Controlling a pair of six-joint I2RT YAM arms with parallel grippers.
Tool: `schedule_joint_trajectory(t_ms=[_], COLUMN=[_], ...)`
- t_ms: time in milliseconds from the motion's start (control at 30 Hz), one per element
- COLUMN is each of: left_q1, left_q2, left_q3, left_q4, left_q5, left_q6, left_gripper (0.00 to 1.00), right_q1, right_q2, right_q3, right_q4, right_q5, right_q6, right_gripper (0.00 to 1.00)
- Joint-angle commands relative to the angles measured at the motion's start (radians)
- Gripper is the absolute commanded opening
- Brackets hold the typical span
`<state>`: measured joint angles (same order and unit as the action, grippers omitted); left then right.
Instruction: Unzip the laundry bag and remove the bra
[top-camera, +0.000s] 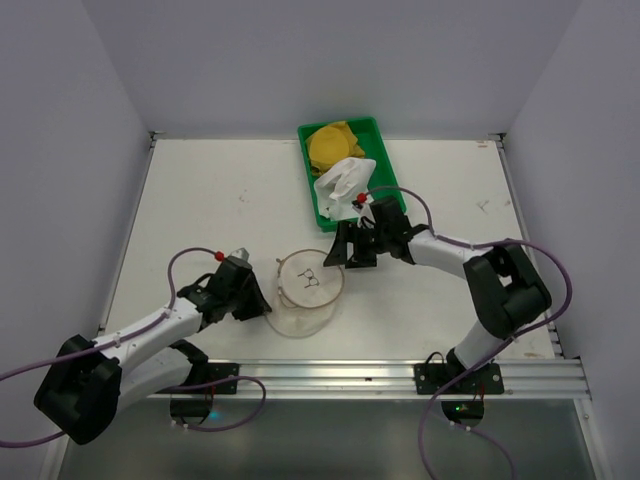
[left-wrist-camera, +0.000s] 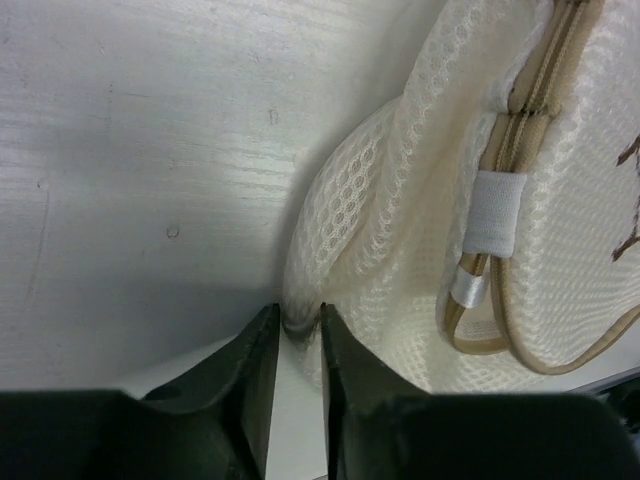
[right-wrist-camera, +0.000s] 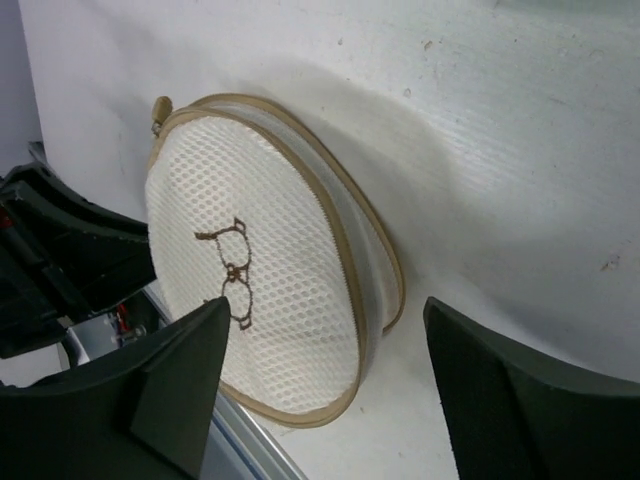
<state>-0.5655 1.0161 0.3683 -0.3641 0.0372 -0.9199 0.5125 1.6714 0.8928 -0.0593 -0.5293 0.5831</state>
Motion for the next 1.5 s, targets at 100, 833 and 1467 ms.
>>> schedule_joint_trajectory(t_ms=[100,833,1467], left_q1=[-0.008,0.049,0.046], left_q2=[-0.048,-0.281,-0.57], left_q3=[0.064,0.857,0.899], left_q4=[-0.105,-0.371,-0.403], left_q5=[-0.011,-0.477,-0.632], left_q6=[0.006,0.394,0.486], left_gripper=[0.51,1.0,1.0], right_q1=[0.0,-0.175,-0.175], right_q2=[-0.197,-1.12,-1.461], right_q3=[0.018,0.253,0.173], right_q4=[-0.075,-0.484,-0.453], right_q5=[0.075,0.795,0.835], right_q6=[-0.052,-0.274,-0.424], right_gripper=[0.99,0.99,0.99])
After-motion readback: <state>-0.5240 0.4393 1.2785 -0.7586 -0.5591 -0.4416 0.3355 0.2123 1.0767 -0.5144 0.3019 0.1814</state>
